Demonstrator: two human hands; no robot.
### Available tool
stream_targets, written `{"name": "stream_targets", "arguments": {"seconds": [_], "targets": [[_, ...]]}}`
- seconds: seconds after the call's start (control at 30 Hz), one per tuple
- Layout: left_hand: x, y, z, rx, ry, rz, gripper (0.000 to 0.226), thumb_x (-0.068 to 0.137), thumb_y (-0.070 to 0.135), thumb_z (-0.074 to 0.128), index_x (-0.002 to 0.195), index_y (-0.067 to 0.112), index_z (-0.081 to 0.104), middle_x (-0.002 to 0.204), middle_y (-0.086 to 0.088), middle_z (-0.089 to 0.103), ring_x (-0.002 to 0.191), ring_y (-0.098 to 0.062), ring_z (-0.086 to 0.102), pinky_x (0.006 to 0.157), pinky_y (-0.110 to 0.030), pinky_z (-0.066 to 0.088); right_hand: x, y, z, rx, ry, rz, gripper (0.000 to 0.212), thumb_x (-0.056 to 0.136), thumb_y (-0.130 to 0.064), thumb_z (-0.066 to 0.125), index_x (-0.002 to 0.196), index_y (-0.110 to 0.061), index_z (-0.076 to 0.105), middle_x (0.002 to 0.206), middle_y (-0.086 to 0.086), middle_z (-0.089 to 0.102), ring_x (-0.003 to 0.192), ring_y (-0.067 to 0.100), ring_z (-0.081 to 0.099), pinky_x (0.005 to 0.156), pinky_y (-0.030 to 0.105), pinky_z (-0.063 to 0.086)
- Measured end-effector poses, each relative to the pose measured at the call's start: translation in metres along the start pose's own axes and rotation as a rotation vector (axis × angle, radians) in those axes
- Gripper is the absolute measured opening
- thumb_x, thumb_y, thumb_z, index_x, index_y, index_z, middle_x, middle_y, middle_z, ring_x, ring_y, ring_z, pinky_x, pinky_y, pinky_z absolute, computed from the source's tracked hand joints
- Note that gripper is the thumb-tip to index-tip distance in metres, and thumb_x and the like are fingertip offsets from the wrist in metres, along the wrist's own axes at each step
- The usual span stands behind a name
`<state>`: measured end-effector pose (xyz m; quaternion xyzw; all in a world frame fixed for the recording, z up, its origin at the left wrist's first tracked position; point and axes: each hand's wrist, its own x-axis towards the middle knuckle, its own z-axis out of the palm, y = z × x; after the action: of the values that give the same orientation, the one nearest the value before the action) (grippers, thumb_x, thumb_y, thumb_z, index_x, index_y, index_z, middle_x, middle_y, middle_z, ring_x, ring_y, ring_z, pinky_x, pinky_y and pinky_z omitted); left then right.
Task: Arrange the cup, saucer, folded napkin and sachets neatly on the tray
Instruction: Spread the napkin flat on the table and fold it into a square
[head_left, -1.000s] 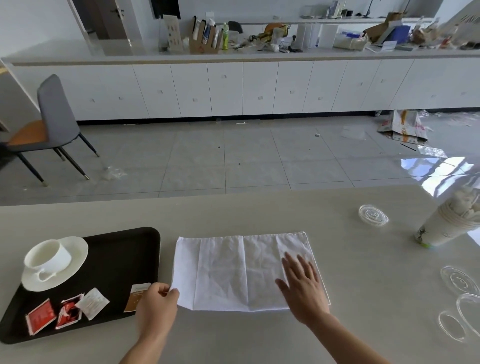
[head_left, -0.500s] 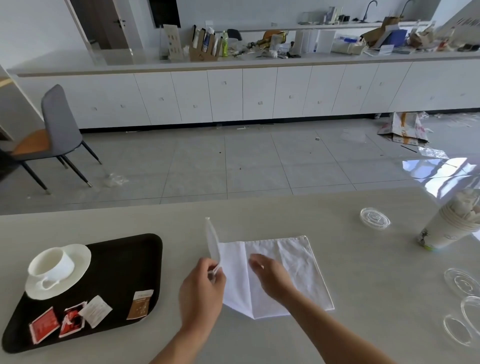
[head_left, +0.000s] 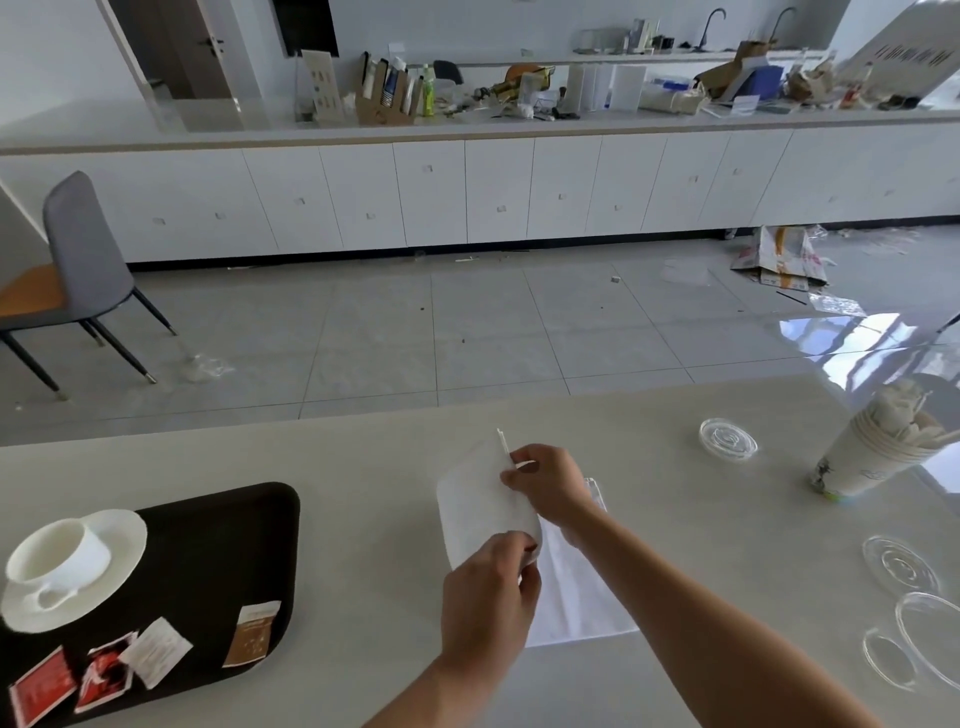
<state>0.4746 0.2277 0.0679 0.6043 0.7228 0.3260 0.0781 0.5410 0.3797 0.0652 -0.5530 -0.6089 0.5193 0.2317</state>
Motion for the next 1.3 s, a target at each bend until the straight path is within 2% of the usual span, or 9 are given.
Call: {"name": "stream_targets", "arguments": {"seconds": [0.2,0.43,0.63,0.77,0.83,0.97,1.03,1.13,1.3], "targets": [[0.002,0.021,0.017,-0.055,-0.072,0.026,0.016,0.076,0.014,0.066,0.088,0.024,0.066,0.080,0.008,0.070,0.066,-0.012,0.064,0.053,-0.023,0.047,0.002,0.023,-0.034,0.003,0.086,0.020,0.008,0.080,-0.014,0.072,0.080,-0.021,0.072,0.074,-0.003,0.075,0.068,0.015,0.069,0.063,0.030,0.054],[0.009,0.039,0.048,-0.089,-0.143,0.083,0.018,0.081,0.015,0.055,0.093,0.023,0.065,0.084,0.005,0.070,0.074,-0.016,0.063,0.060,-0.025,0.046,0.007,0.052,-0.069,-0.006,0.145,0.068,0.009,0.080,-0.010,0.072,0.075,-0.017,0.072,0.069,-0.003,0.072,0.061,0.012,0.065,0.056,0.024,0.049],[0.009,0.039,0.075,-0.073,-0.239,0.115,0.013,0.081,0.019,0.053,0.088,0.024,0.062,0.079,0.003,0.067,0.071,-0.019,0.062,0.058,-0.026,0.044,0.013,0.088,-0.082,-0.036,0.171,0.155,0.002,0.079,-0.008,0.070,0.078,-0.008,0.070,0.083,0.016,0.072,0.067,0.020,0.059,0.062,0.031,0.045],[0.010,0.025,0.084,-0.001,-0.295,0.186,0.026,0.080,0.040,0.053,0.095,0.024,0.068,0.091,0.006,0.070,0.081,-0.018,0.065,0.070,-0.027,0.052,0.016,0.107,-0.081,-0.052,0.199,0.197,0.006,0.081,-0.010,0.070,0.075,-0.012,0.070,0.074,0.008,0.071,0.064,0.019,0.060,0.059,0.030,0.047],[0.015,0.014,0.086,0.045,-0.264,0.210,0.024,0.079,0.038,0.055,0.090,0.021,0.068,0.090,0.005,0.067,0.082,-0.018,0.064,0.074,-0.027,0.052,0.017,0.115,-0.079,-0.050,0.210,0.210,0.008,0.082,-0.010,0.070,0.076,-0.016,0.070,0.070,0.001,0.072,0.059,0.017,0.063,0.057,0.030,0.050],[0.035,-0.026,0.089,0.217,-0.222,0.201,0.029,0.076,0.029,0.065,0.102,0.015,0.066,0.115,-0.011,0.064,0.114,-0.031,0.060,0.094,-0.038,0.052,0.017,0.126,-0.078,-0.163,0.245,0.161,0.011,0.082,-0.014,0.070,0.089,-0.023,0.073,0.065,-0.006,0.070,0.057,0.012,0.063,0.059,0.029,0.051],[0.042,-0.048,0.090,0.352,-0.283,0.182,0.049,0.079,0.036,0.066,0.123,0.014,0.061,0.137,-0.018,0.053,0.132,-0.038,0.046,0.106,-0.049,0.042,0.017,0.129,-0.078,-0.245,0.257,0.103,0.021,0.083,-0.014,0.070,0.103,-0.022,0.072,0.064,-0.010,0.065,0.057,0.005,0.058,0.056,0.020,0.045],[0.041,-0.072,0.094,0.442,-0.403,0.136,0.068,0.091,0.053,0.036,0.149,0.017,0.030,0.159,-0.013,0.018,0.146,-0.036,0.014,0.119,-0.050,0.012,0.017,0.132,-0.076,-0.306,0.273,0.063,0.031,0.084,-0.013,0.070,0.114,-0.020,0.070,0.062,-0.012,0.059,0.058,0.003,0.054,0.056,0.017,0.039],[0.031,-0.082,0.092,0.533,-0.536,0.092,0.075,0.085,0.064,0.028,0.140,0.017,0.048,0.149,-0.014,0.040,0.141,-0.035,0.031,0.111,-0.041,0.003,0.014,0.135,-0.070,-0.383,0.248,0.059,0.035,0.085,-0.015,0.068,0.119,-0.020,0.067,0.076,-0.006,0.066,0.074,0.019,0.063,0.069,0.029,0.048]]}}
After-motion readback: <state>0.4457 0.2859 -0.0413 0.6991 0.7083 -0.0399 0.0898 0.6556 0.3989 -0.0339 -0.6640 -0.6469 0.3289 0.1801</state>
